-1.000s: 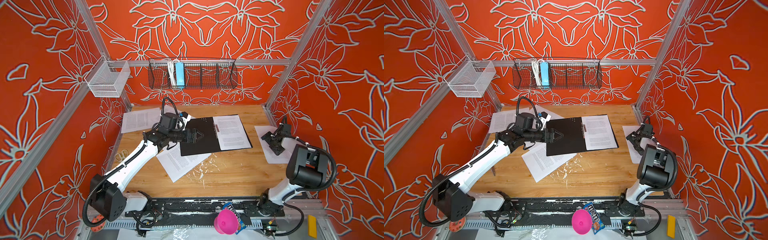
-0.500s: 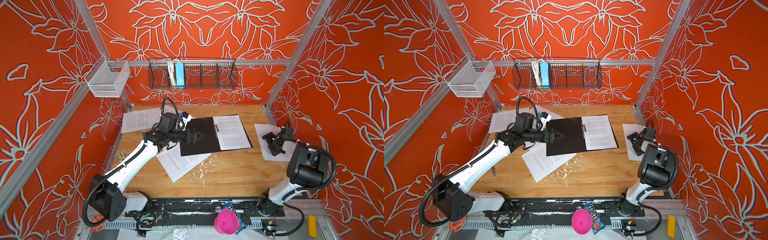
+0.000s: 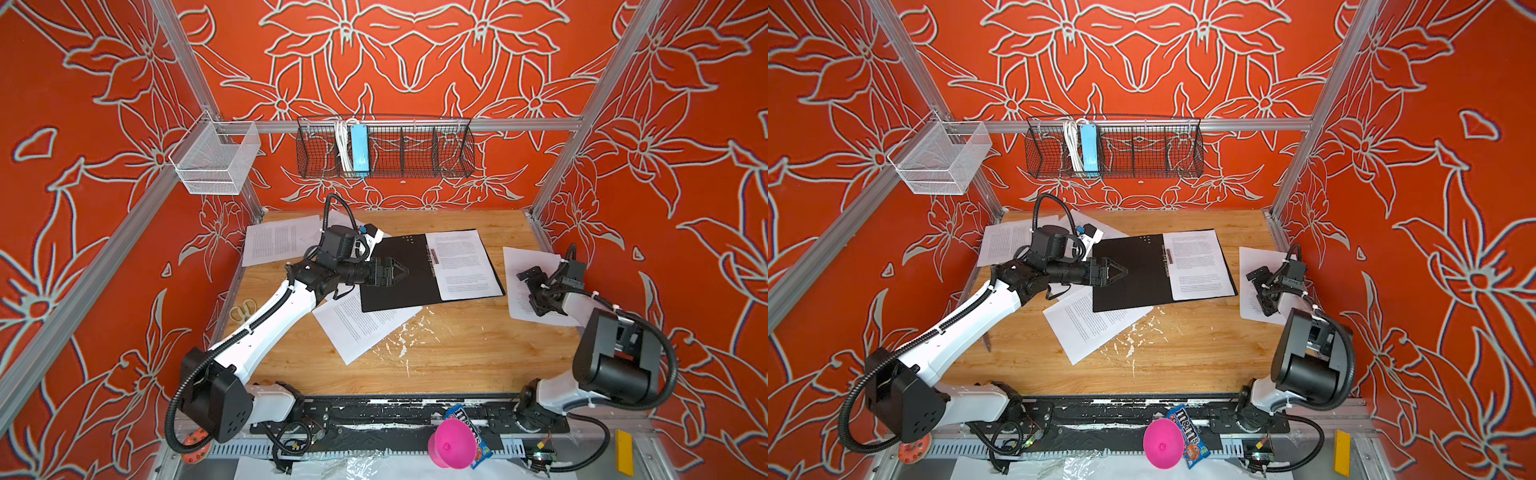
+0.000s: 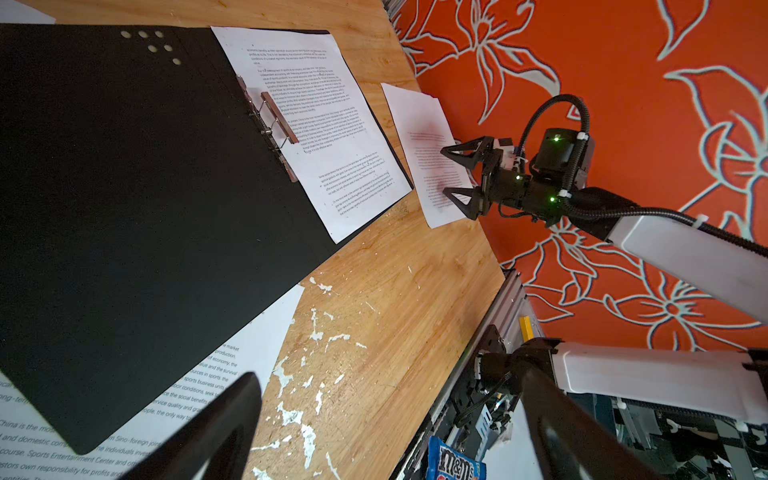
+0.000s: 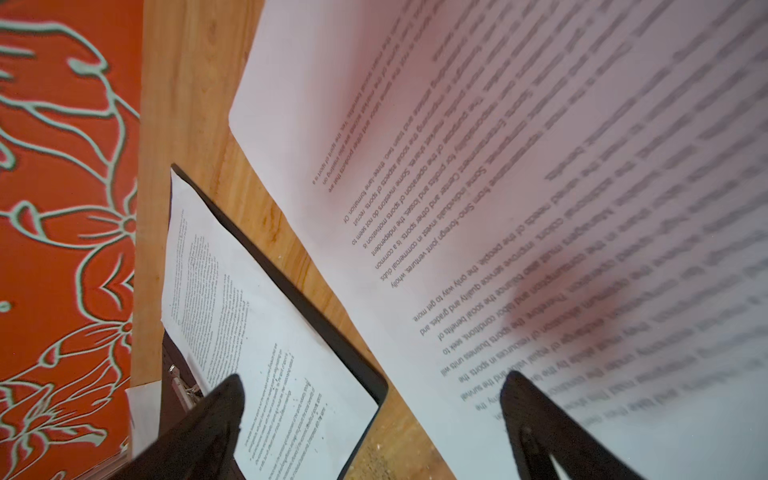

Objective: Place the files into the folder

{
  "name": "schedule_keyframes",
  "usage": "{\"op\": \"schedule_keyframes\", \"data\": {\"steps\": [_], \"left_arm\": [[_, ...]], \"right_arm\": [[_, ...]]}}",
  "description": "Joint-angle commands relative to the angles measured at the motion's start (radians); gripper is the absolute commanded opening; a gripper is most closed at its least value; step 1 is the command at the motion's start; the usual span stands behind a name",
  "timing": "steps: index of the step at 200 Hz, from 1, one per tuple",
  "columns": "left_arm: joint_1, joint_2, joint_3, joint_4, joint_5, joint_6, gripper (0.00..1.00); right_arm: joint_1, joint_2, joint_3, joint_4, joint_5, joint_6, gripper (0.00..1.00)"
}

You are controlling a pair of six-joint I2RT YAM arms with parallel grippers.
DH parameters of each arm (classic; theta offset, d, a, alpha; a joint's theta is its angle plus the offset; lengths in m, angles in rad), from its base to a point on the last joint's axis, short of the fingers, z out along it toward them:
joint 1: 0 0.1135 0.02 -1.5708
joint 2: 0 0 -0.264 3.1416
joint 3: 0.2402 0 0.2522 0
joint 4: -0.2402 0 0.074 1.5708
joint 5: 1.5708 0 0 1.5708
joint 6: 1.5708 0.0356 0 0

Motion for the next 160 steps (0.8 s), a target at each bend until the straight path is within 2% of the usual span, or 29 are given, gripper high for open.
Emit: {"op": "schedule_keyframes", "data": {"steps": [1,29,67,124,160], "left_arm": [[0.006,-0.001,-0.006,0.012,0.02,-0.004,0.98],[0.006,-0.013,-0.009,0.014,0.019,-0.001,0.98],[0.006,-0.021,-0.011,0.016,0.026,-0.002,0.98],[0.006,-0.03,-0.009,0.022,0.036,-0.011,0.98],[0.006,-0.033,-0.013,0.032,0.046,-0.017,0.98]], "right_arm": [[-0.013,0.01,0.06,-0.141,0.156,-0.018,0.98],[-0.041,0.095,0.087,-0.16,0.147,-0.019,0.98],[-0.052,0.105,0.033,-0.094,0.087,-0.017,0.98],[-0.042,0.036,-0.083,-0.124,0.04,0.059,0.98],[0.047,-0.074,-0.199,-0.108,0.059,0.166,0.98]]}}
